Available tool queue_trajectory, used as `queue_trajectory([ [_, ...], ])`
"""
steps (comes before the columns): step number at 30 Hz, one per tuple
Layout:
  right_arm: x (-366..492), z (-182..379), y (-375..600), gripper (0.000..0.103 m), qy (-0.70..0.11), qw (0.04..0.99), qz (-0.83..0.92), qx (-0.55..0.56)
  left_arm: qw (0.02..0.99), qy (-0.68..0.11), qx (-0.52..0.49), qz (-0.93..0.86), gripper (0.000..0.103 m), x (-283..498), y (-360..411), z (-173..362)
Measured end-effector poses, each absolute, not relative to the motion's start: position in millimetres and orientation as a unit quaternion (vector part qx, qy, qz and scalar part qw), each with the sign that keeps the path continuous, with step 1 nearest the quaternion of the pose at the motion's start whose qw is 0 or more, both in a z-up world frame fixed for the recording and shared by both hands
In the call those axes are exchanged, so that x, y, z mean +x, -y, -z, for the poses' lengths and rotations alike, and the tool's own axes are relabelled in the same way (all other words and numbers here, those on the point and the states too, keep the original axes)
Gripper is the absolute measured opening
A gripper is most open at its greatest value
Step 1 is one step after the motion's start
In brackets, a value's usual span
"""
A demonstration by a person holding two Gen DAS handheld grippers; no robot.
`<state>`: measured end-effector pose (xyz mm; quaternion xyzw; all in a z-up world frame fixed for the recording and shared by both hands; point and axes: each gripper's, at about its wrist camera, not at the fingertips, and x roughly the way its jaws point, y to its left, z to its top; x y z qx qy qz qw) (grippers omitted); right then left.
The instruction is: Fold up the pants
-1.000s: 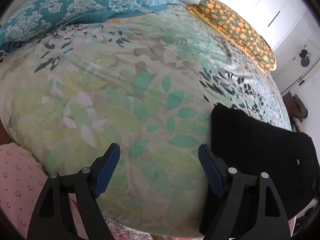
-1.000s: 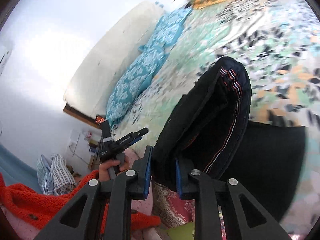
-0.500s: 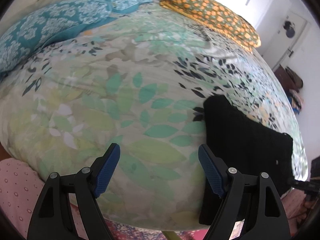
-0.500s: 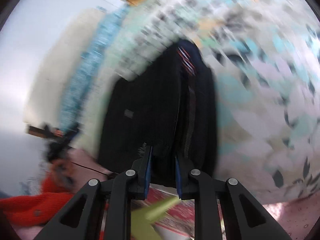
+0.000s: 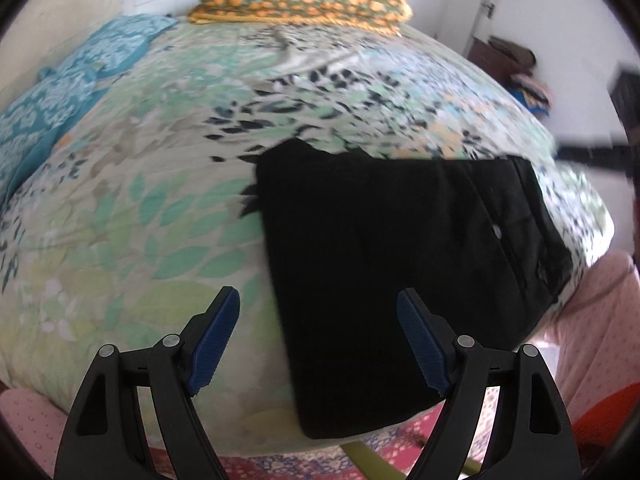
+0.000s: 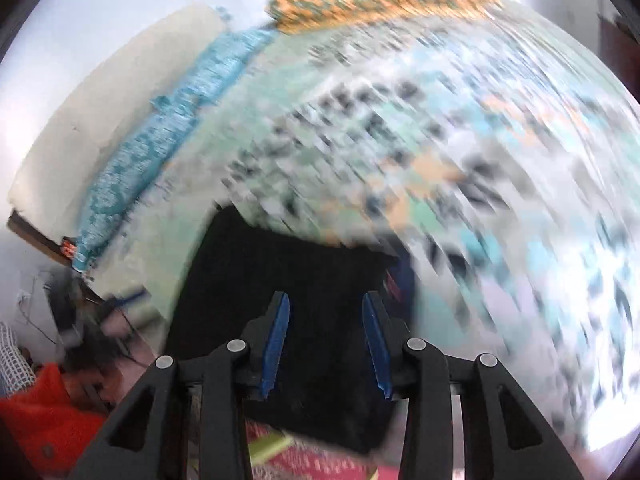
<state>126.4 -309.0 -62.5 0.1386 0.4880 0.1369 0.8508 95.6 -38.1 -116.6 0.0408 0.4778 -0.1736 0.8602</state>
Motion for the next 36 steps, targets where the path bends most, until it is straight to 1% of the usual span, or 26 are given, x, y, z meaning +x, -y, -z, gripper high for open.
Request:
queue_trajectory([
  [1, 134, 65, 301, 0.039, -0.488, 0.851, -0.139, 0.134, 0.857, -0.480, 0.058, 0.179, 0.082, 93, 45, 120],
  [4, 157, 101, 288, 0.039, -0.519, 0.840, -0.112, 0.111, 0.842, -0.493, 0.114, 0.189, 0.082, 81, 59, 135],
  [5, 161, 120, 291, 0.039, -0.535, 0.833, -0.093, 0.108, 0.839, -0.495, 0.125, 0.190, 0.082, 77, 61, 140],
  [7, 159, 138, 300, 0.036, -0.541, 0.829, -0.078, 0.116, 0.836, -0.497, 0.121, 0.198, 0.082, 71, 58, 143],
  [9, 155, 135, 301, 0.036, -0.533, 0.834, -0.079, 0.118, 0.833, -0.502, 0.108, 0.203, 0.083, 71, 56, 140],
  [12, 143, 112, 297, 0.036, -0.525, 0.841, -0.073, 0.109, 0.833, -0.504, 0.100, 0.205, 0.083, 73, 56, 137],
  [15, 120, 89, 282, 0.036, -0.521, 0.844, -0.106, 0.076, 0.838, -0.496, 0.085, 0.211, 0.083, 73, 54, 130],
  [18, 94, 79, 260, 0.037, -0.532, 0.834, -0.142, 0.040, 0.846, -0.483, 0.066, 0.214, 0.083, 75, 52, 121],
  [22, 55, 91, 238, 0.037, -0.569, 0.803, -0.174, 0.019, 0.846, -0.486, 0.058, 0.213, 0.083, 78, 51, 120],
  [26, 25, 128, 227, 0.037, -0.629, 0.760, -0.164, -0.014, 0.826, -0.516, 0.079, 0.213, 0.083, 80, 55, 135],
  [30, 11, 164, 238, 0.037, -0.674, 0.726, -0.134, 0.021, 0.821, -0.523, 0.089, 0.210, 0.085, 80, 57, 141],
  [33, 6, 153, 240, 0.037, -0.661, 0.736, -0.146, 0.030, 0.820, -0.526, 0.079, 0.211, 0.085, 80, 54, 140],
  [36, 1, 130, 241, 0.044, -0.643, 0.745, -0.171, 0.039, 0.823, -0.521, 0.077, 0.212, 0.085, 78, 52, 137],
])
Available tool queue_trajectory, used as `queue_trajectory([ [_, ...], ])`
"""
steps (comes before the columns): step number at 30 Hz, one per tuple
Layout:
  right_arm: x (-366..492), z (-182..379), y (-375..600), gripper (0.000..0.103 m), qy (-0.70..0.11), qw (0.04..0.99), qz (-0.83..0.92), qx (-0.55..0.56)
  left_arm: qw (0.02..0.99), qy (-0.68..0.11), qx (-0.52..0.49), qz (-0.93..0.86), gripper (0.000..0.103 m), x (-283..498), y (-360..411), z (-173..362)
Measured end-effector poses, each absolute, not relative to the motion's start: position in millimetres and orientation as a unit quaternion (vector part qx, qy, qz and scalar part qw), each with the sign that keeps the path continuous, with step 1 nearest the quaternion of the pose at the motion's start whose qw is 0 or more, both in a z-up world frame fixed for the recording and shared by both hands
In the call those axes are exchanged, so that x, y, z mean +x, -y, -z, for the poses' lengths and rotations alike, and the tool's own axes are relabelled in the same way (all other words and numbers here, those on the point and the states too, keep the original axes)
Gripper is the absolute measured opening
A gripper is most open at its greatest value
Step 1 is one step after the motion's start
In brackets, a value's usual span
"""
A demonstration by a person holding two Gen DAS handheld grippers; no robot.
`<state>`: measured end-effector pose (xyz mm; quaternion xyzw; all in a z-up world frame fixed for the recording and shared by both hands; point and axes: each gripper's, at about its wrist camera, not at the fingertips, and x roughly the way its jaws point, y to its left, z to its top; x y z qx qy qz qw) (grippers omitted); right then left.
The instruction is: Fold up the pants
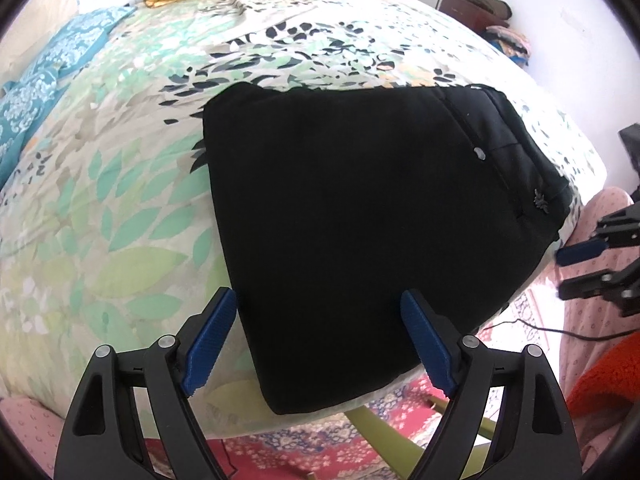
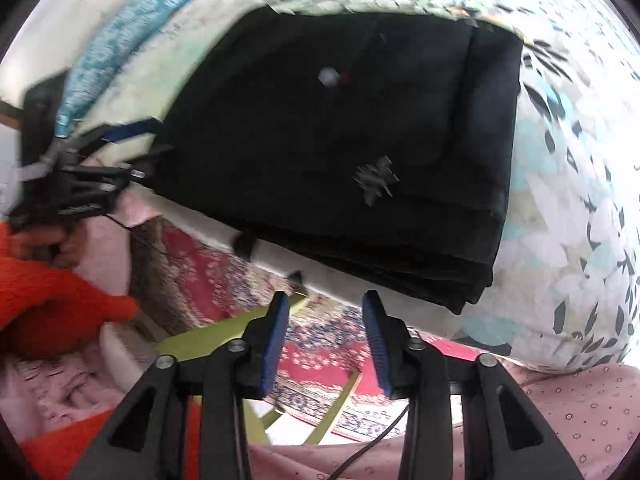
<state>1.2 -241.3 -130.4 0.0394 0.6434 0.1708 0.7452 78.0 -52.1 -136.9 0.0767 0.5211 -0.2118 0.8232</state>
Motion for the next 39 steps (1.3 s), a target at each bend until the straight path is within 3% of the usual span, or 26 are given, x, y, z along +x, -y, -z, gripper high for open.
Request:
queue_trajectory([
  [8, 9, 75, 230, 0.049, -0.550, 0.816, -0.177, 0.000, 0.842, -0.494, 0.054, 0.211, 0.085, 79, 47, 123],
  [14, 22, 132, 231, 0.049, -0.614, 0.774, -0.151, 0.005, 0.827, -0.519, 0.077, 0.204, 0.085, 78, 48, 138],
  [32, 11, 138, 241, 0.050, -0.628, 0.762, -0.154, 0.048, 0.823, -0.523, 0.072, 0.211, 0.086, 77, 51, 140],
  [35, 7, 131, 242, 0.057, -0.623, 0.763, -0.163, 0.056, 0.825, -0.519, 0.073, 0.212, 0.086, 76, 51, 138],
  [37, 3, 126, 244, 0.069, -0.621, 0.764, -0.166, 0.057, 0.826, -0.517, 0.072, 0.212, 0.086, 76, 50, 137],
  [39, 1, 121, 245, 0.074, -0.616, 0.768, -0.165, 0.057, 0.827, -0.516, 0.070, 0.213, 0.086, 76, 51, 136],
])
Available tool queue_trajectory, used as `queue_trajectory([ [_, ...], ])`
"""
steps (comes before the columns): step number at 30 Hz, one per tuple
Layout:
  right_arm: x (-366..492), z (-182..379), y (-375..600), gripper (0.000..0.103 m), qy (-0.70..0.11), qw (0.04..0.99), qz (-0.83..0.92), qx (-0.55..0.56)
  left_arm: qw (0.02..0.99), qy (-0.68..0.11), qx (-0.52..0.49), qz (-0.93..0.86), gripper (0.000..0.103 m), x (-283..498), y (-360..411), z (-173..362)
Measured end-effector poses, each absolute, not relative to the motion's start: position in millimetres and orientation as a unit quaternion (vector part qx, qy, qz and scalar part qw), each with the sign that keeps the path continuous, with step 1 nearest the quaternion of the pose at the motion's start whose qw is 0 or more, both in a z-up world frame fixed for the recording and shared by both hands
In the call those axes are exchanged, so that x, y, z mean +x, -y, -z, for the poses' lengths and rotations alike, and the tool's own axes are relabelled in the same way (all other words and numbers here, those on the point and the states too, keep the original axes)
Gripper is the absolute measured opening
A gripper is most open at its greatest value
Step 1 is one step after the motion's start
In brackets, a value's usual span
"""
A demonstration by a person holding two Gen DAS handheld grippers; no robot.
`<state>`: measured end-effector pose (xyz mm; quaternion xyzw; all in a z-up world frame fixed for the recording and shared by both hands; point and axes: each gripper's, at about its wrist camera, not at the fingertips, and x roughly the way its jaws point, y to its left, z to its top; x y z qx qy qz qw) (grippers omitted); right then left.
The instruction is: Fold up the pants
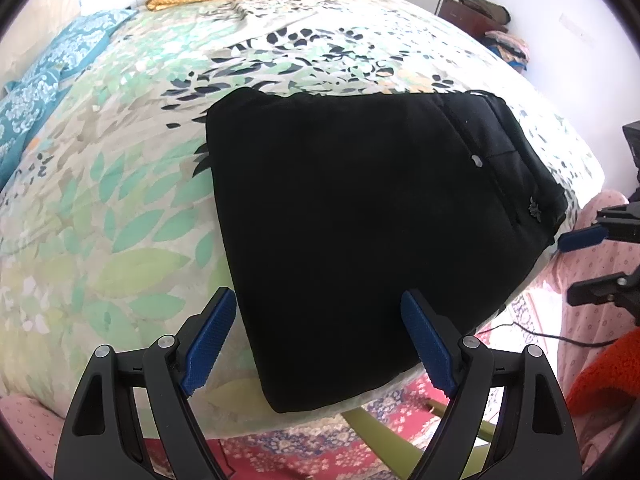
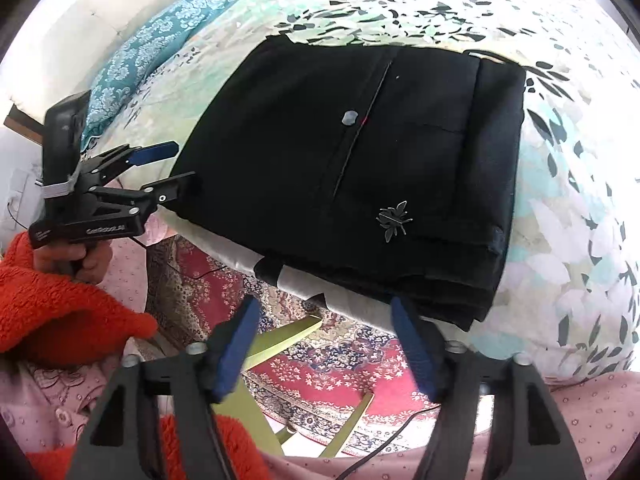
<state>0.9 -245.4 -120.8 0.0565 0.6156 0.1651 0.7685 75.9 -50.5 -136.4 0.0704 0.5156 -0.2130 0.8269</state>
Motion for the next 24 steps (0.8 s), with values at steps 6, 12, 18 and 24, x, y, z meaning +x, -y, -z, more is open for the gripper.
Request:
queue_trajectory([
  [6, -3, 109, 253, 0.075, -0.605, 0.774, -0.174, 0.071, 0.833, -0.507, 0.064, 0.213, 0.086, 75, 48, 132],
  [12, -4, 97, 254, 0.080, -0.592, 0.785, -0.174, 0.057, 0.845, -0.494, 0.040, 0.201, 0.086, 79, 35, 124],
  [18, 0, 99, 260, 0.083, -0.590, 0.789, -0.160, 0.057, 0.844, -0.505, 0.010, 0.182, 0.086, 89, 20, 127],
  [24, 1, 101, 266, 0.083, -0.584, 0.794, -0.151, 0.075, 0.841, -0.511, 0.007, 0.177, 0.086, 91, 17, 130],
])
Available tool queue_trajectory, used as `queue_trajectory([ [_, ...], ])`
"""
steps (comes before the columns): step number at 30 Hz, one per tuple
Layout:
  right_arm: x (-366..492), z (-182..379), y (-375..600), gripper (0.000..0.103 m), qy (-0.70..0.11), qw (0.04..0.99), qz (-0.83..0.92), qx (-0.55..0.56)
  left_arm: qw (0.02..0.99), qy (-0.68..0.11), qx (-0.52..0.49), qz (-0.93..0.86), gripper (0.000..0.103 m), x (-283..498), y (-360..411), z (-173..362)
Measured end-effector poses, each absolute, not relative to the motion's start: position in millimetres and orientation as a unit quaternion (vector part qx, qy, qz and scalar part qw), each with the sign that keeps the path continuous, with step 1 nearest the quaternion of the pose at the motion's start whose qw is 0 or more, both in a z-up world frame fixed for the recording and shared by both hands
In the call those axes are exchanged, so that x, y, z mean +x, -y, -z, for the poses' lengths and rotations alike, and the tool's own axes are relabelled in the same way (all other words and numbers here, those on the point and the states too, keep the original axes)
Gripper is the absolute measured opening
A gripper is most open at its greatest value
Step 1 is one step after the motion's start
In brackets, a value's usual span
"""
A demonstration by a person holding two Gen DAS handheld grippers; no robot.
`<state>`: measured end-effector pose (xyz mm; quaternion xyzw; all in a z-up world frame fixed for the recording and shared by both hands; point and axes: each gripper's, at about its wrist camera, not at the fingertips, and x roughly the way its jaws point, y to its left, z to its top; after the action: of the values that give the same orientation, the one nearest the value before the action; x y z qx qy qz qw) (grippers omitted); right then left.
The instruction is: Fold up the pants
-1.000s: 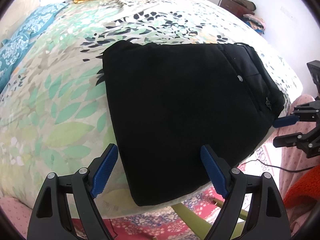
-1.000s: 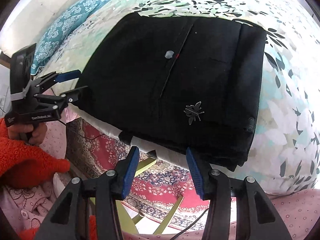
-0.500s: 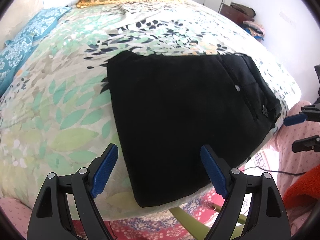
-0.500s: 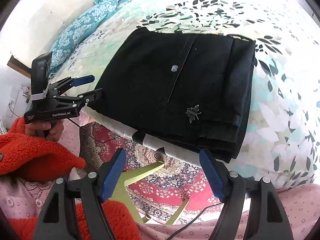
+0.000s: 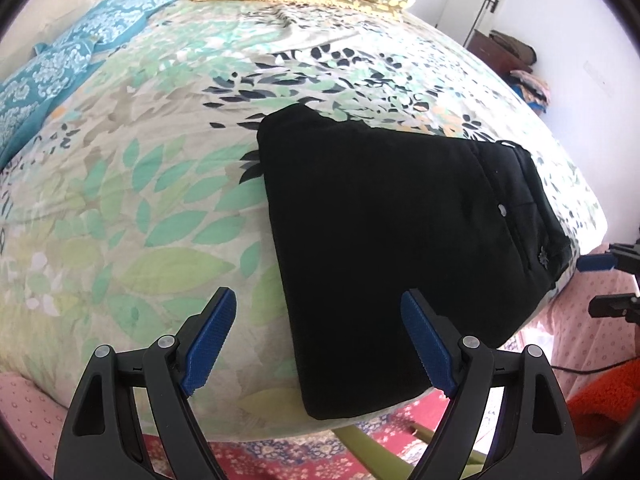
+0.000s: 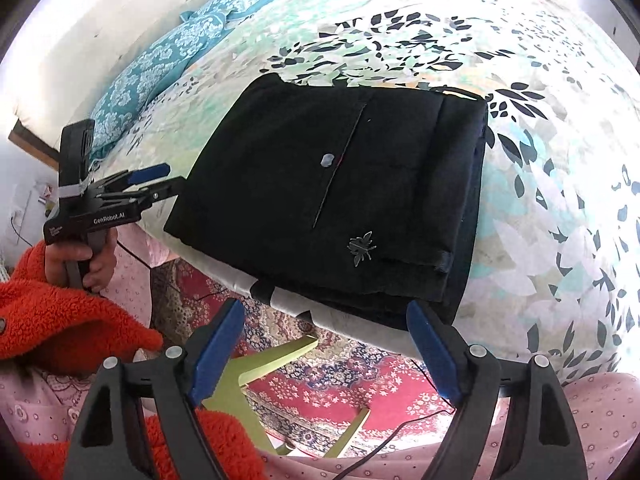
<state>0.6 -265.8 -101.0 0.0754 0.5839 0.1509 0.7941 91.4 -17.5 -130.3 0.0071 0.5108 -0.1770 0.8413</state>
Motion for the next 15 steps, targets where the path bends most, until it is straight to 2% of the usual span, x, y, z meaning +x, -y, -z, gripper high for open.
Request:
queue_trajectory([
  [7, 8, 98, 284, 0.084, -0.563, 0.808, -0.125, 0.117, 0.843, -0.507, 0.010, 0.181, 0.086, 97, 11, 125],
  [11, 19, 88, 327, 0.084, -0.521, 0.826, -0.081, 0.197, 0.823, -0.536, -0.078, 0.173, 0.091, 127, -28, 131],
  [13, 26, 90, 352, 0.091, -0.500, 0.826, -0.067, 0.252, 0.803, -0.560, -0.116, 0.169, 0.091, 141, -44, 141],
  [15, 37, 98, 367, 0.092, -0.499, 0.816, -0.070, 0.285, 0.783, -0.583, -0.132, 0.173, 0.091, 151, -50, 153],
])
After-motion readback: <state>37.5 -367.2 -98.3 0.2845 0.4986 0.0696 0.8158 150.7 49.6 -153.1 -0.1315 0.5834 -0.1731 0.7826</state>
